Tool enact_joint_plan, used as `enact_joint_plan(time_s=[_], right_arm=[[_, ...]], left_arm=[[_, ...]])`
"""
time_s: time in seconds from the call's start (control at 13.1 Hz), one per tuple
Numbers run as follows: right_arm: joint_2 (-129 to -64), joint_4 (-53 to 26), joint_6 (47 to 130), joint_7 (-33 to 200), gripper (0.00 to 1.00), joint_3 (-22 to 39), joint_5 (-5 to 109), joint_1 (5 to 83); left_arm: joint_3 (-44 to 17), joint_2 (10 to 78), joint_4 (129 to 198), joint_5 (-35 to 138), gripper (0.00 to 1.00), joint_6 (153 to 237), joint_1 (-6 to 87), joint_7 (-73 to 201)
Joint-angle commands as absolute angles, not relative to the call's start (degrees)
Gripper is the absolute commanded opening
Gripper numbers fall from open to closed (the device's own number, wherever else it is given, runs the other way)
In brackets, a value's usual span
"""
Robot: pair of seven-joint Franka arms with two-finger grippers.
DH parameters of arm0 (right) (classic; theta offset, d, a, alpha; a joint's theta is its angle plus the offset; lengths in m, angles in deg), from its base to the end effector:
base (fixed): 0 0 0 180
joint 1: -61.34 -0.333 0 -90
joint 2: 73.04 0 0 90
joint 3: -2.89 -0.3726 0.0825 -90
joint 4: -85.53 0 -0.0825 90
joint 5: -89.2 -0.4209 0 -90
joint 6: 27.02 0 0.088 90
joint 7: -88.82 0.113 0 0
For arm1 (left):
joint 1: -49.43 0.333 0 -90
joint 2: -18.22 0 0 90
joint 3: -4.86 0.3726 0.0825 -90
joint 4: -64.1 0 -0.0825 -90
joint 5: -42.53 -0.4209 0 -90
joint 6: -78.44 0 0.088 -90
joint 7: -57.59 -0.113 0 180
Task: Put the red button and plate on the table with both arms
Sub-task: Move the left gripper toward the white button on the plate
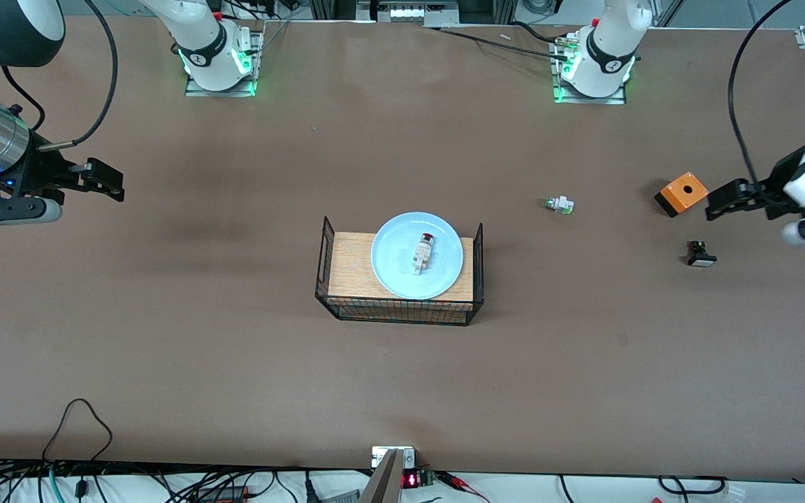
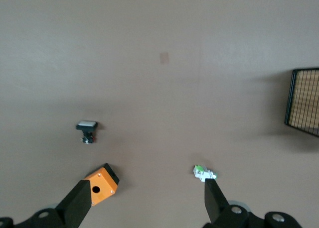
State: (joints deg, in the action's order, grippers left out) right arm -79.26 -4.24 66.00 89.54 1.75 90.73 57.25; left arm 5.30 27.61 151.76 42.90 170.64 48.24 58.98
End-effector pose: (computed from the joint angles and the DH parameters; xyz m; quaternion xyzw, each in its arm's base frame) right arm 0.6293 0.0540 0.6152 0.9988 0.0403 -0.0252 0.0136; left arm 0.6481 -0.0096 0.5973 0.9991 0.0058 -0.0423 0.0018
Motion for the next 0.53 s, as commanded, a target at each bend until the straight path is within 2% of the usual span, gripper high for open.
enact_joint_plan(time_s=[0.0, 0.15, 0.46], right_arm=[[-79.3, -3.5, 65.9, 88.9, 1.0, 1.7, 91.0, 57.4], [-79.3, -3.5, 65.9, 88.9, 1.0, 1.7, 91.1, 57.4], [-79.5, -3.5, 65.8, 88.7, 1.0, 1.7, 91.2, 57.3]], left_arm=[[2.1, 31.0, 150.9, 43.8, 1.0, 168.9, 45.6, 59.2], [-0.8, 32.9, 150.8, 43.6, 1.0, 169.1, 43.4, 59.3], [-1.8, 35.6, 150.7, 45.9, 1.0, 169.1, 36.3, 59.3]])
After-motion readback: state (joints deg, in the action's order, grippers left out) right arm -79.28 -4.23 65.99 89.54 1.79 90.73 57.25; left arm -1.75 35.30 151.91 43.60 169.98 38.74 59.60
